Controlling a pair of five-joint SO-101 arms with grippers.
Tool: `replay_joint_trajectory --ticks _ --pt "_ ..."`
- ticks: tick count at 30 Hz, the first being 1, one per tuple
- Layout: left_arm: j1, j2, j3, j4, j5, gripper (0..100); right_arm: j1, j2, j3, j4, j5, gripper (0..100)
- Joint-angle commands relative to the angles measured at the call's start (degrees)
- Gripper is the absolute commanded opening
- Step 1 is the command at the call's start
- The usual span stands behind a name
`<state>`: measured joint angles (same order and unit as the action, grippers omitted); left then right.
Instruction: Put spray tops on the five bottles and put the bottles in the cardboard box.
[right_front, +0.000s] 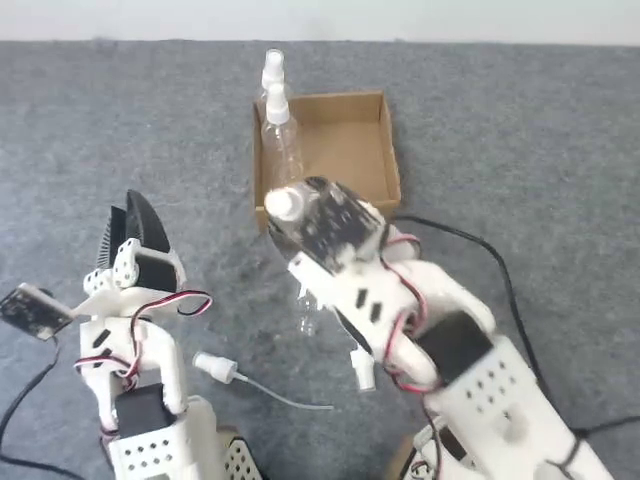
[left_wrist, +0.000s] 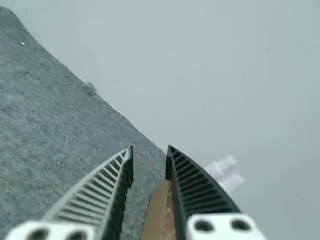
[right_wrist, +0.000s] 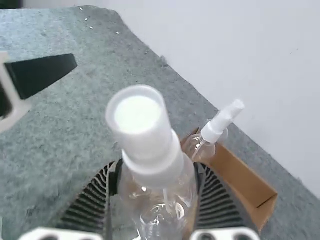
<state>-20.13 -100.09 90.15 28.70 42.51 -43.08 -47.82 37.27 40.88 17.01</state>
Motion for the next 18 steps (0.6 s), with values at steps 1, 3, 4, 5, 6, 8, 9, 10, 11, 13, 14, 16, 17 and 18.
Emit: replay_joint_trajectory --ticks 1,3,4,5,6,8,9,10,11,13,14,16,17,18 --pt "-0.26 -0.70 -0.75 -2.11 0.62 10 0.22 4.62 -6.51 -4.09 -1.14 0.9" --pt "-0.26 -0.70 -0.75 -2.02 0.62 10 0.31 7.16 -7.47 -6.20 -1.14 0.9" --pt "-0.26 -0.70 -0.75 -2.02 0.62 10 0.31 8.31 -7.74 -7.16 -1.05 0.9" --pt "-0.26 -0.70 -0.75 -2.02 0.62 10 0.31 9.45 -8.00 -8.22 -1.05 0.9" --pt "-0.26 -0.70 -0.75 -2.02 0.62 10 0.31 10.51 -8.26 -9.27 -1.14 0.9" --pt "-0.26 -0.70 -0.75 -2.02 0.62 10 0.31 12.44 -9.14 -10.86 -1.14 0.9" --pt "-0.26 -0.70 -0.75 -2.02 0.62 10 0.40 13.49 -9.58 -11.38 -1.14 0.9" --pt "-0.26 -0.70 -0.75 -2.02 0.62 10 0.84 14.55 -10.11 -12.00 -1.14 0.9" --pt "-0.26 -0.70 -0.75 -2.02 0.62 10 1.45 15.60 -10.46 -12.70 -1.14 0.9" --pt "-0.26 -0.70 -0.75 -2.02 0.62 10 2.68 17.98 -11.25 -14.64 -1.23 0.9" --pt "-0.26 -0.70 -0.75 -2.02 0.62 10 3.56 19.30 -11.34 -16.04 -1.23 0.9" --pt "-0.26 -0.70 -0.75 -2.02 0.62 10 4.88 22.02 -11.43 -19.82 -1.23 0.9" --pt "-0.26 -0.70 -0.66 -2.02 0.62 10 5.41 23.43 -11.43 -21.58 -1.23 0.9" --pt "-0.26 -0.70 -0.66 -2.02 0.62 10 5.76 24.75 -11.43 -23.16 -1.23 0.9"
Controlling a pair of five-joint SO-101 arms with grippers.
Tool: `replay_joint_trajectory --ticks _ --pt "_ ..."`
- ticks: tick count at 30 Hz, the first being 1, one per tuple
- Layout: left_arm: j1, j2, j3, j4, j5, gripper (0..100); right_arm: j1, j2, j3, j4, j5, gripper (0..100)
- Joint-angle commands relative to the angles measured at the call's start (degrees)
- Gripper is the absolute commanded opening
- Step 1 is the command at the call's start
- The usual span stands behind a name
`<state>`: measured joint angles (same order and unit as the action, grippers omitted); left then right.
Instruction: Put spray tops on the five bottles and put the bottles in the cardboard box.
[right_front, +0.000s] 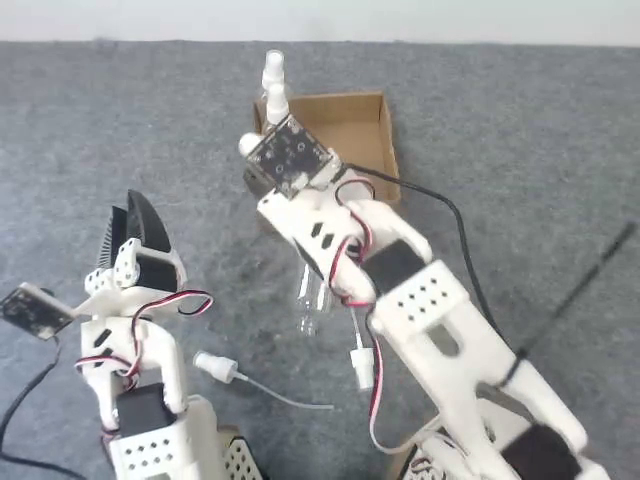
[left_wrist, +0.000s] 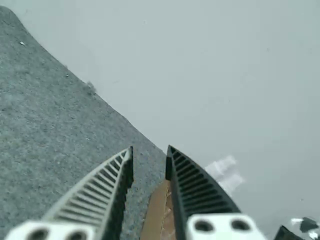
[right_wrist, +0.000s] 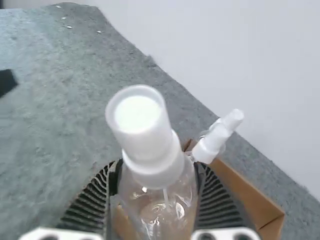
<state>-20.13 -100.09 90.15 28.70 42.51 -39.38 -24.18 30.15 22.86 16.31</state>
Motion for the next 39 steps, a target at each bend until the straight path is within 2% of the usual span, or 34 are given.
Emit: replay_joint_trajectory --ticks 1,7,11,31,39 --pt "-0.26 -0.70 -0.66 -1.93 0.62 10 2.33 2.33 -4.31 -6.37 -0.53 0.9" --pt "-0.26 -0.70 -0.31 -2.11 0.62 10 2.42 7.43 -4.31 -11.03 -1.05 0.9" --pt "-0.26 -0.70 -0.22 -2.20 0.53 10 2.68 9.89 -4.31 -14.37 -5.27 0.9" --pt "0.00 -0.70 -0.22 -2.20 0.44 10 4.44 22.55 -4.31 -23.87 -5.89 0.9" --pt "0.09 -0.70 -0.22 -2.20 0.44 10 4.35 25.89 -5.45 -23.78 -12.66 0.9"
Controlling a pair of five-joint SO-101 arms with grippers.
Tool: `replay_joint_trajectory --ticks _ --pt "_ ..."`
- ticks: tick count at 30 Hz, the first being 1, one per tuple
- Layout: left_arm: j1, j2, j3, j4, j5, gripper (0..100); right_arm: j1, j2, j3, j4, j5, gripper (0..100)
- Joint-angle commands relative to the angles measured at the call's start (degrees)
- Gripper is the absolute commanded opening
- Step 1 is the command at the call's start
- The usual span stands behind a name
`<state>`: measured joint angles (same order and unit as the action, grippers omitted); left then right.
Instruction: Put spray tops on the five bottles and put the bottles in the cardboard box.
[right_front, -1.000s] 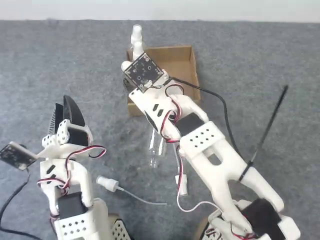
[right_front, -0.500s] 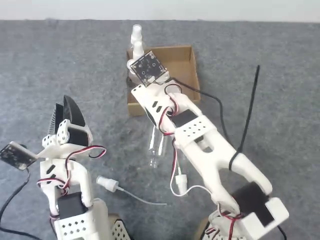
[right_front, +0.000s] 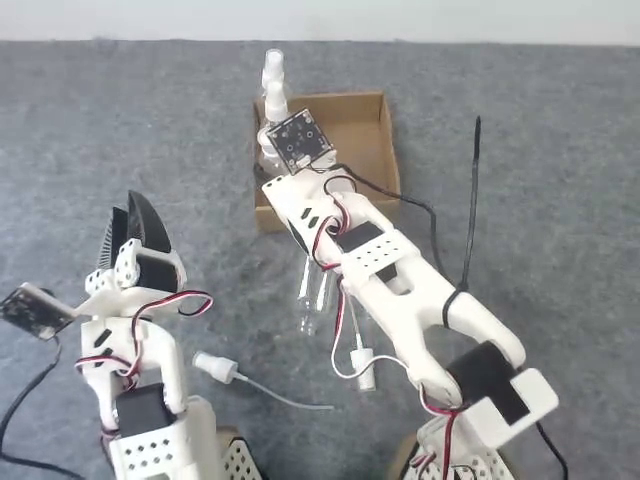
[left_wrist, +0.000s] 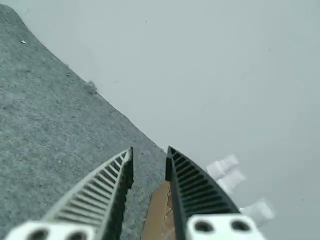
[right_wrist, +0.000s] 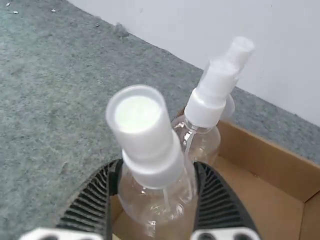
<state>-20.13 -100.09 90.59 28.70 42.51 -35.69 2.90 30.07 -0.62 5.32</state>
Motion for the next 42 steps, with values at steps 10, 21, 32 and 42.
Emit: replay_joint_trajectory --ticks 10,21,32,42 --pt "0.09 -0.70 -0.66 -2.20 0.35 10 0.13 -0.04 -8.00 5.41 -1.76 0.9" --pt "0.00 -0.70 -0.66 -2.20 0.35 10 0.13 0.04 -12.84 14.11 -7.38 1.0" --pt "-0.09 -0.70 -0.66 -2.20 0.35 10 0.04 4.88 -13.19 12.00 -9.76 1.0" --pt "-0.18 -0.70 -0.66 -2.20 0.35 10 0.04 5.49 -13.19 12.09 -10.64 9.1"
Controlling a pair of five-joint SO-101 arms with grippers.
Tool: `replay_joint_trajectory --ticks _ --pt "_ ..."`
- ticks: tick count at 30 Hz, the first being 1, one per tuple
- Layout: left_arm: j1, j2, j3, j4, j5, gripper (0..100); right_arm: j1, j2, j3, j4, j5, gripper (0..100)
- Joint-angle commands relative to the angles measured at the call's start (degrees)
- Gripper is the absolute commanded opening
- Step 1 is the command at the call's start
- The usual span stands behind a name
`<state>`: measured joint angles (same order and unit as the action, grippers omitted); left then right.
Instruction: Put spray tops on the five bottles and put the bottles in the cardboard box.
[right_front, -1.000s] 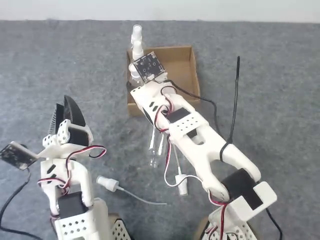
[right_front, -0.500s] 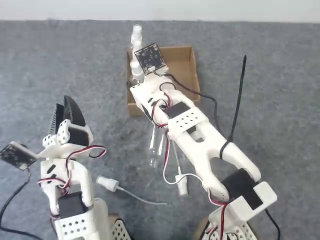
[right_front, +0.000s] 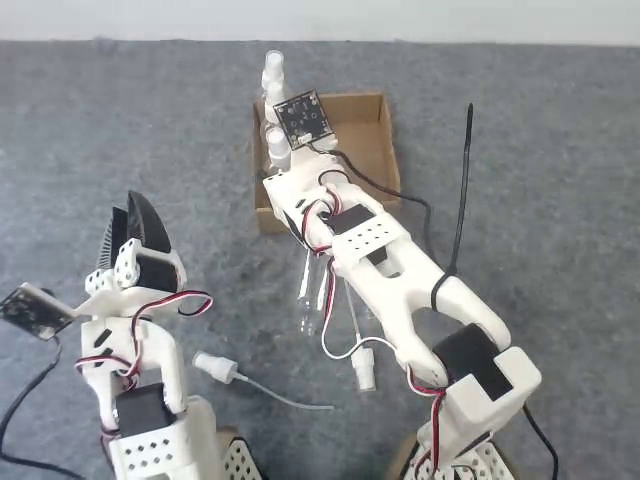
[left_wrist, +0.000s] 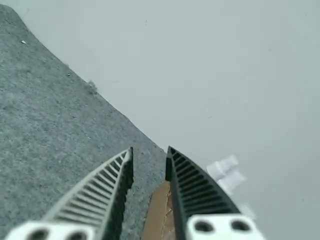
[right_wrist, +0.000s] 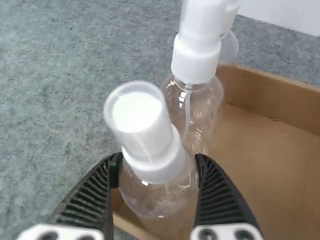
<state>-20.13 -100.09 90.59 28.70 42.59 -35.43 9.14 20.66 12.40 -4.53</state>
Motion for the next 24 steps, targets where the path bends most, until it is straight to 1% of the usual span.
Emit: replay_joint_trajectory --ticks 1,3,8,13,16,24 --pt "-0.18 -0.70 -0.66 -2.20 0.26 10 -0.22 -0.75 -3.78 -0.92 -0.79 10.7" --pt "-0.18 -0.70 -0.66 -2.20 0.26 10 -0.22 -0.75 -3.69 -0.92 -0.79 13.0" --pt "-0.18 -0.70 -0.66 -2.20 0.26 10 -0.31 -0.75 -3.69 -0.84 -0.88 15.0" --pt "-0.18 -0.70 -0.66 -2.20 0.26 10 -0.31 -0.84 -3.52 -0.84 -0.88 21.0" --pt "-0.18 -0.70 -0.66 -2.20 0.26 10 -0.31 -1.10 -3.43 -0.75 -0.88 22.5" --pt "-0.18 -0.70 -0.66 -2.20 0.26 10 -1.36 -1.36 -5.80 4.35 -0.88 26.9"
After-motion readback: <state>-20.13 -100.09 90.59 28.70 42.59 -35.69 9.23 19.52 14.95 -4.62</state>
